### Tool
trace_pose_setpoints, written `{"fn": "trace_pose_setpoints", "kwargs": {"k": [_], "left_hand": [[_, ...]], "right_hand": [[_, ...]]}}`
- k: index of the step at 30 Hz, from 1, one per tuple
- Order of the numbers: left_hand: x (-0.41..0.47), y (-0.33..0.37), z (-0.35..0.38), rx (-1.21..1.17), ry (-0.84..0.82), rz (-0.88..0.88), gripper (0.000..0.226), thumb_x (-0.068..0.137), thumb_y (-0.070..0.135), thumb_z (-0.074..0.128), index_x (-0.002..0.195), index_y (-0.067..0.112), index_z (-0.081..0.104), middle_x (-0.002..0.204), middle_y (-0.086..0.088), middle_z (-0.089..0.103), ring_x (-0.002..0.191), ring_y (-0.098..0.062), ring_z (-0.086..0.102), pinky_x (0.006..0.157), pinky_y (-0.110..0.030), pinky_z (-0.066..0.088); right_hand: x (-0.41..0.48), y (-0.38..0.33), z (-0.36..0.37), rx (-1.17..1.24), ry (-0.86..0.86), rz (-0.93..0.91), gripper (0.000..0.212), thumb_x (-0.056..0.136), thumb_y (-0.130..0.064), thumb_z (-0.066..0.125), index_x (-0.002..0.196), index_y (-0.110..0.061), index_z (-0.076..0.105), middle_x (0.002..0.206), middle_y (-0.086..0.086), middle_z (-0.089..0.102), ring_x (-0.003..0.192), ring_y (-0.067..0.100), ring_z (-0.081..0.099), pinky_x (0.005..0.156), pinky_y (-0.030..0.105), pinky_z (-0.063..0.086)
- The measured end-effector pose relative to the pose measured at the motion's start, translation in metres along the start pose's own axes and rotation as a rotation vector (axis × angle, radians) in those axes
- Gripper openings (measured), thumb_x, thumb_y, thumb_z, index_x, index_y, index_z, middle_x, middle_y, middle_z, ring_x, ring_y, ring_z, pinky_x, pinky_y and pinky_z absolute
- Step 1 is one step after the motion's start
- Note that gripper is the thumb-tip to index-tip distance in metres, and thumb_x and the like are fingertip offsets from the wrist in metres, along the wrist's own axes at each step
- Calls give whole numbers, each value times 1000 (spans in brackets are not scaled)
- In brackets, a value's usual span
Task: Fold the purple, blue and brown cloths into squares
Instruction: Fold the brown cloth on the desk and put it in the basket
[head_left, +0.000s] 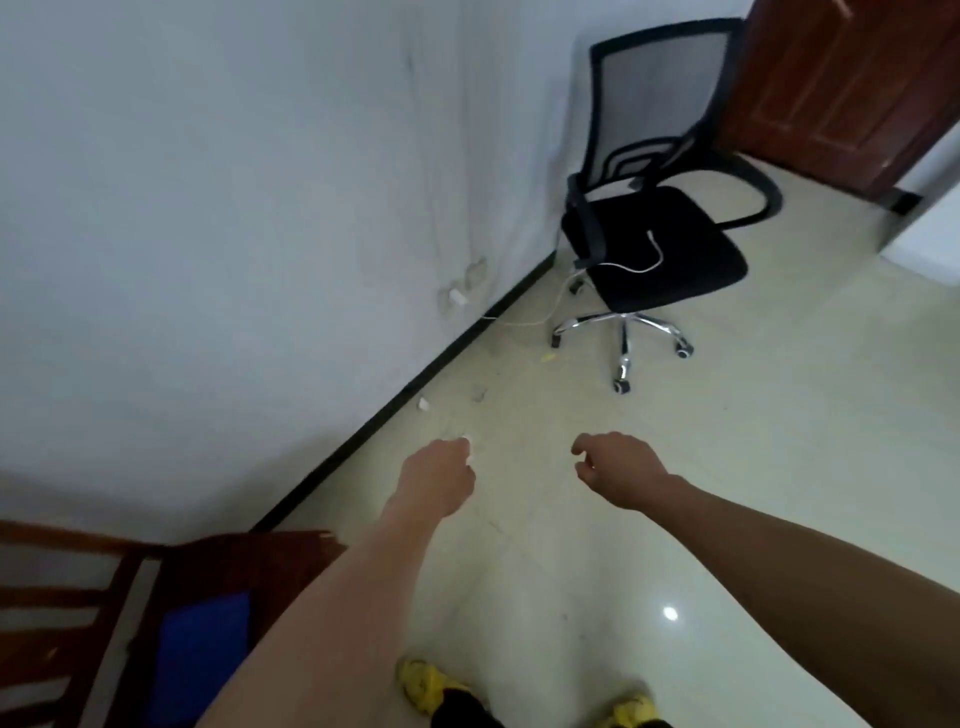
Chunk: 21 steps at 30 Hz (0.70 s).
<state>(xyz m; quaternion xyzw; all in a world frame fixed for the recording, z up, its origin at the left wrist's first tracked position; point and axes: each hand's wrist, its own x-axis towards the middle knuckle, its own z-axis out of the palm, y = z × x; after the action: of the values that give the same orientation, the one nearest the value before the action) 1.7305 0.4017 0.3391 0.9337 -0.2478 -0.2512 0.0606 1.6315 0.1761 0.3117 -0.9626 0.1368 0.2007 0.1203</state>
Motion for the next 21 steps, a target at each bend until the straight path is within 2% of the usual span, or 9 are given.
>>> {"fn": "trace_pose_setpoints", "kwargs": {"k": [5,9,12,16,21], "left_hand": [[35,178,2,90,-27,186,31,94,26,44,122,18,54,121,-10,60,108,-28,58,86,-33,44],[57,323,8,146,-44,361,36,93,28,46,127,20,53,125,-10,58,112,-29,56,89,-32,43],[84,397,8,180,-42,456,34,92,27,46,125,20,54,123,-8,60,110,-27,57,86,-31,43],[133,492,12,232,-76,556,26,90,25,47,113,18,58,112,-8,64,101,-28,60,76,-29,40],[225,618,10,326,-91,690,29,91,24,47,116,15,57,117,-10,62,106,-28,59,82,-30,43]], "right_hand": [[-55,158,-36,26,65,140,35,96,-33,43,129,-25,51,124,3,62,114,24,56,89,34,43],[-105,288,-58,71,116,320,36,96,-33,43,130,-25,50,124,5,61,114,25,56,91,34,42],[-124,362,-70,107,160,422,36,95,-34,44,129,-26,51,124,4,62,115,25,56,91,34,42],[-133,460,-80,168,200,532,36,94,-36,44,128,-28,51,119,1,64,114,24,56,89,34,42],[-112,589,-112,234,259,692,36,93,-36,46,128,-29,52,120,1,64,113,25,57,89,35,43]]}}
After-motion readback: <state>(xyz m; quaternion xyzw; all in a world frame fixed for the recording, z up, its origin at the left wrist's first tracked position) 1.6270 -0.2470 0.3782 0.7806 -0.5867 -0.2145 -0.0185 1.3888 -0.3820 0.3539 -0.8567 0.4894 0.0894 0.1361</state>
